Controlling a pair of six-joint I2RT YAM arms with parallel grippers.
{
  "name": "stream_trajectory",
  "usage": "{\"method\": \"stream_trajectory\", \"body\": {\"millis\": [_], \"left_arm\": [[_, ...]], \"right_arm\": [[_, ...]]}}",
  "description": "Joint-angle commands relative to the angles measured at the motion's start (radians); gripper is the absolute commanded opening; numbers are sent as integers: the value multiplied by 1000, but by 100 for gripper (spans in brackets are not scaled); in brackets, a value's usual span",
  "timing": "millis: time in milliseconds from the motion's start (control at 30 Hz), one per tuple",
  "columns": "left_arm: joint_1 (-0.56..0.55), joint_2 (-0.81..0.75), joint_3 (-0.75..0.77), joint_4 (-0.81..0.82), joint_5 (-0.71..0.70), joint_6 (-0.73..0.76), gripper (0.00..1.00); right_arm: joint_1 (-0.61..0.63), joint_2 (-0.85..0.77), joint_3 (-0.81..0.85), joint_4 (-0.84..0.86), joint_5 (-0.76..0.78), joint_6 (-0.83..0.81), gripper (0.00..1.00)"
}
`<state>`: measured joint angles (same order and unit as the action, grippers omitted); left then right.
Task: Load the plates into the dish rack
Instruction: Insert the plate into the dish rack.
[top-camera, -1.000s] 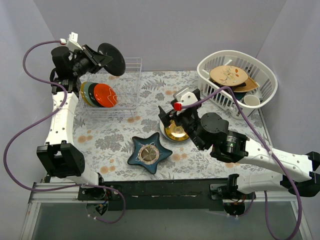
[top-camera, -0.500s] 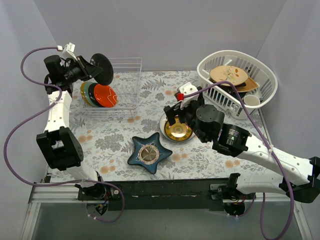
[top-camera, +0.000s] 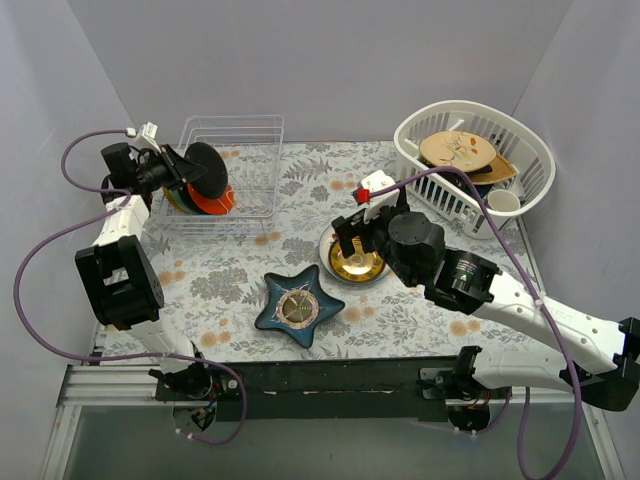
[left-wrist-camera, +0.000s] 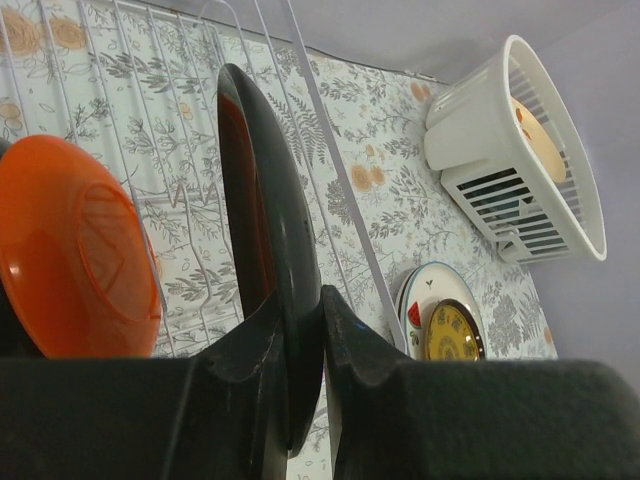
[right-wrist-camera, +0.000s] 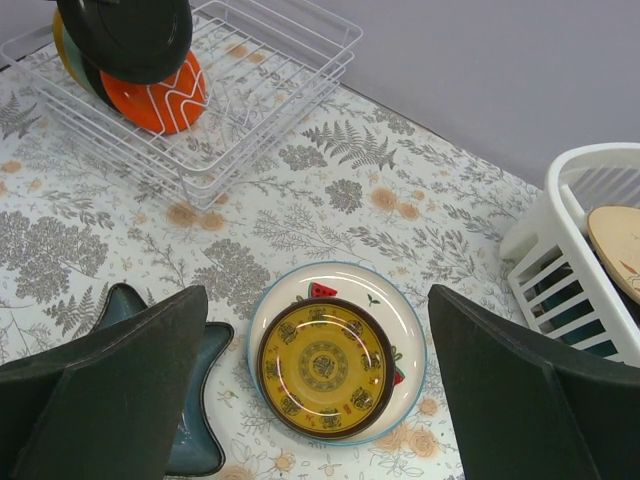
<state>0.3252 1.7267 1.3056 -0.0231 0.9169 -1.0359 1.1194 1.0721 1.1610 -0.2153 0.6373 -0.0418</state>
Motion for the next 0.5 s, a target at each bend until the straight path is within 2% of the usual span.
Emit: {"method": "stream_trajectory", "body": {"millis": [0, 367, 467], "left_arm": [[0, 0, -22, 81, 11, 8, 0], [-20, 68, -6, 77, -41, 28, 0], [-47, 103, 38, -6, -101, 88, 0]], "right_arm": [[-10, -29, -26, 10, -13, 34, 99], [-29, -51, -57, -10, -14, 82, 99], [-36, -54, -66, -12, -13, 85, 98]]}}
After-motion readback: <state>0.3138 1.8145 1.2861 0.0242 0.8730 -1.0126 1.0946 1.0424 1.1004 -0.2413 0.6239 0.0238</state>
